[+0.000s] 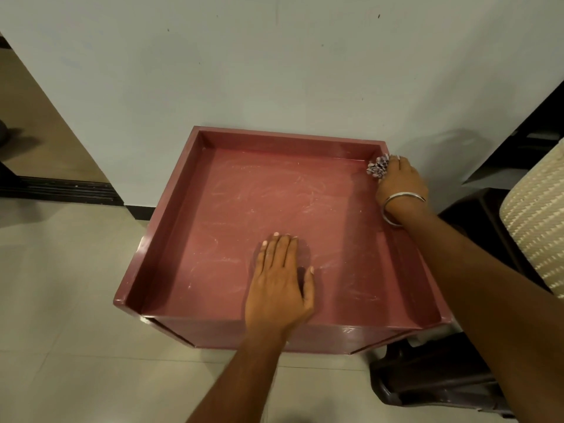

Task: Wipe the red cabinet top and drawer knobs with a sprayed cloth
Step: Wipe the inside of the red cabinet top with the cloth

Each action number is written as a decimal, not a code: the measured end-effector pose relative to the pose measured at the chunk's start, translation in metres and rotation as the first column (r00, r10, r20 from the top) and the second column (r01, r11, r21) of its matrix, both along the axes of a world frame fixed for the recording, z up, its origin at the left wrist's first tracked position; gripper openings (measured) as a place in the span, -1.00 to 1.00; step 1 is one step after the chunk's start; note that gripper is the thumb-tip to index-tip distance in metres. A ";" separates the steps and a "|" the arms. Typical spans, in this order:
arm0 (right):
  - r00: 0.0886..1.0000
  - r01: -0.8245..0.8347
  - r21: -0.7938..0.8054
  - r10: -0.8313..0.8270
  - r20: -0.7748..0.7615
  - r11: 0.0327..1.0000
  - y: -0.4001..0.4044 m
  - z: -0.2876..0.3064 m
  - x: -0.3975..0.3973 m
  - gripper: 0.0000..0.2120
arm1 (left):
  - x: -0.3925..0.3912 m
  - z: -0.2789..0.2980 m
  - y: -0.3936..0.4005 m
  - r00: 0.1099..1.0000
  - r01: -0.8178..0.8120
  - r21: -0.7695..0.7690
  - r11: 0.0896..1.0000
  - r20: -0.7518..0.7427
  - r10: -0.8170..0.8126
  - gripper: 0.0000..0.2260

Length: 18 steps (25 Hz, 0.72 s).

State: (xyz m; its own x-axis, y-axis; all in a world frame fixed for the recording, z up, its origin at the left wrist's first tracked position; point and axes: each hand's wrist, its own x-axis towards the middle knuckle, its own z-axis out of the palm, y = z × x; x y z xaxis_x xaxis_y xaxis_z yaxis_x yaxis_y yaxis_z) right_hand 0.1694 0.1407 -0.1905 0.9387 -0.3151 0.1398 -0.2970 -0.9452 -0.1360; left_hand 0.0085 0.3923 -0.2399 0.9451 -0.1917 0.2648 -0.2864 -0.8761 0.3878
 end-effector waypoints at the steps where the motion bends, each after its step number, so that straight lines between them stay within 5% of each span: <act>1: 1.000 -0.005 0.006 0.005 -0.001 1.000 0.000 0.000 -0.001 -0.42 | -0.001 0.001 0.000 1.000 -0.001 -0.004 1.000 -0.003 0.000 -0.43; 10: 0.999 0.004 0.116 -0.008 0.036 0.993 -0.005 0.008 0.012 -0.48 | 0.002 0.001 0.003 0.996 0.061 0.008 0.998 -0.058 -0.060 -0.38; 18: 0.993 -0.019 0.047 0.013 0.119 0.999 -0.010 0.016 0.035 -0.69 | 0.028 0.006 -0.017 0.986 0.160 -0.008 0.987 -0.049 -0.160 -0.38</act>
